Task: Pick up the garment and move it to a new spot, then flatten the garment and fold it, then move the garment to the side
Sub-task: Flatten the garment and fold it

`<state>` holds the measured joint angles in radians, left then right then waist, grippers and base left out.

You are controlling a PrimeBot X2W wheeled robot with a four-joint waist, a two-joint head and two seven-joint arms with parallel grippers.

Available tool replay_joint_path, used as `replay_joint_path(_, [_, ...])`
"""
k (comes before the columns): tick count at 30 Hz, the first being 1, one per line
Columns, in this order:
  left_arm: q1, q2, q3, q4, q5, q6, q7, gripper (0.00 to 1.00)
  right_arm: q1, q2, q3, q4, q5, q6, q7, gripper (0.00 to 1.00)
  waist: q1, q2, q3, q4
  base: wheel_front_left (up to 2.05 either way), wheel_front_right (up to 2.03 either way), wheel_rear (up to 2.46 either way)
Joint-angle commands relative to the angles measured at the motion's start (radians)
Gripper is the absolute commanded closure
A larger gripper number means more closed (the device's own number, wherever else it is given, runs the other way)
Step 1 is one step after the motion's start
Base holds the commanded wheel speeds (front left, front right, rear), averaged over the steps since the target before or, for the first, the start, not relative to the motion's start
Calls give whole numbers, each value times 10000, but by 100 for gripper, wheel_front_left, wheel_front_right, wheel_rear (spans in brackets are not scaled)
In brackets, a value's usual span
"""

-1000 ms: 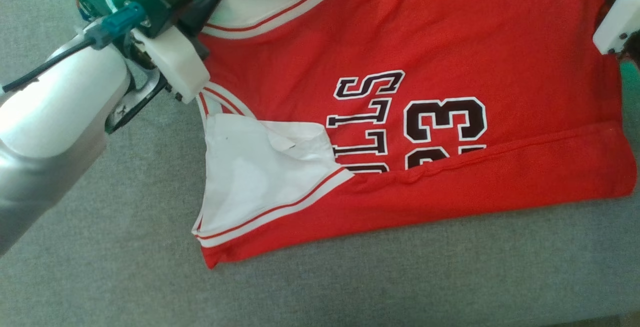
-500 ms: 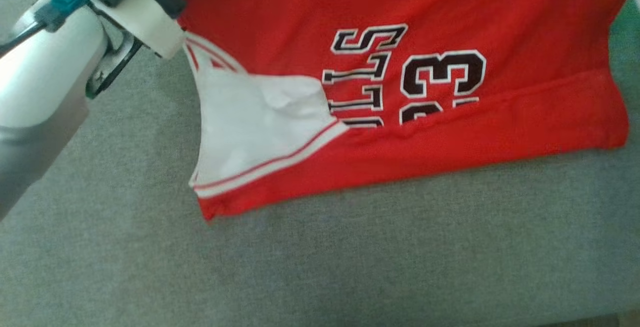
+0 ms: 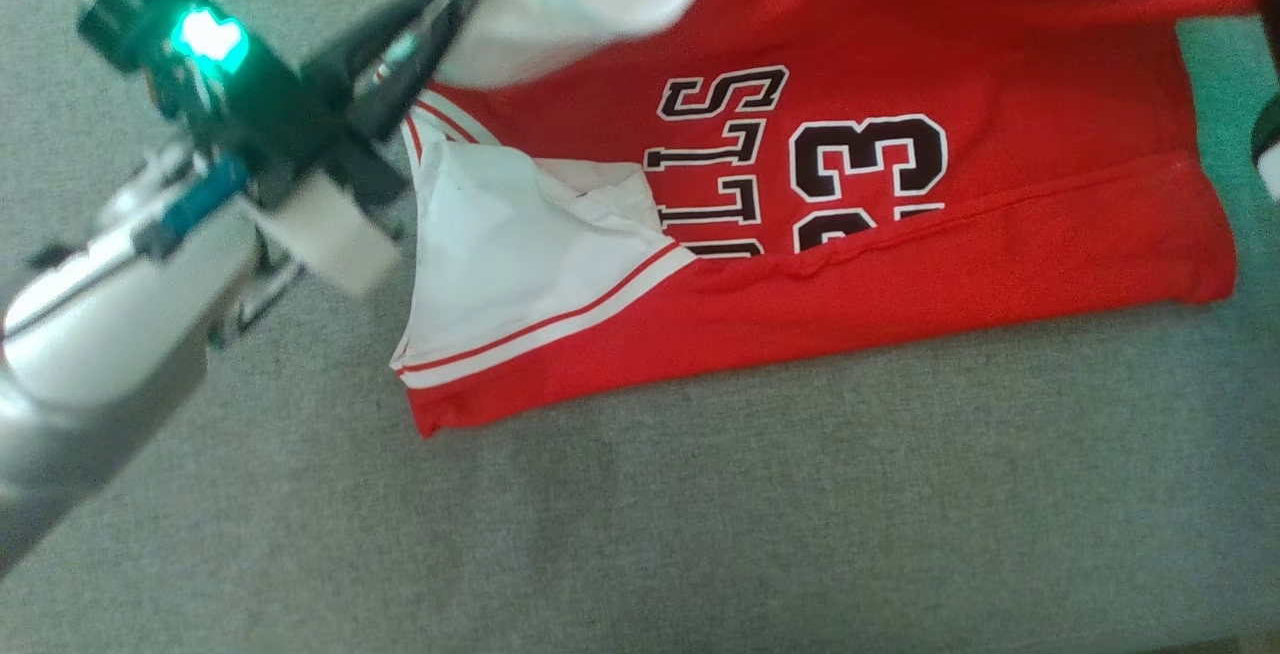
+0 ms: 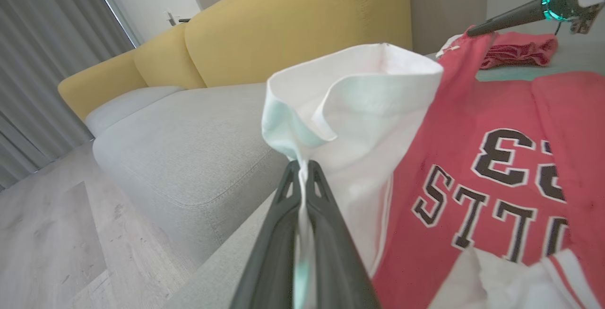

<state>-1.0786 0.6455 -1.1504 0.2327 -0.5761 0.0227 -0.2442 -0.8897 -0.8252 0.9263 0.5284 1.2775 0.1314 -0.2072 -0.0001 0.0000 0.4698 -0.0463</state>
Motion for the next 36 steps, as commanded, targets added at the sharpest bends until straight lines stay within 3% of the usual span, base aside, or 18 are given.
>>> replay_joint_path(1, [-136, 474, 396, -338, 70, 104, -90, 100, 453, -473, -8, -228, 74, -7, -153, 100, 1, 0, -31, 6, 0, 0, 0])
replay_joint_path(8, [896, 955, 135, -1388, 178, 308, -141, 100, 1497, -986, -85, -726, 288, -7, -407, 100, 1, 0, -112, 28, 0, 0, 0])
replay_joint_path(20, [1973, 969, 160, -2003, 335, 423, -172, 100, 2810, -1336, -602, -1404, 525, -7, -532, 100, 1, 0, -36, 107, 0, 0, 0])
replay_joint_path(28, [2409, 913, 558, -2138, 572, 328, -174, 100, 3547, -1430, -853, -1676, 559, -7, -541, 100, 1, 0, -44, 83, 0, 0, 0])
replay_joint_path(34, [2786, 739, 707, -1945, 833, 13, -175, 100, 3705, -1273, -967, -1582, 461, -7, -543, 100, 1, 0, 27, 10, 0, 0, 0])
replay_joint_path(35, [2839, 707, 747, -1875, 885, -13, -175, 100, 3702, -1239, -973, -1553, 430, -7, -543, 98, 1, 0, 33, 1, 0, 0, 0])
replay_joint_path(36, [2894, 678, 782, -1775, 930, -32, -175, 100, 3698, -1191, -991, -1502, 411, -7, -543, 74, 1, 0, 32, -8, 0, 0, 0])
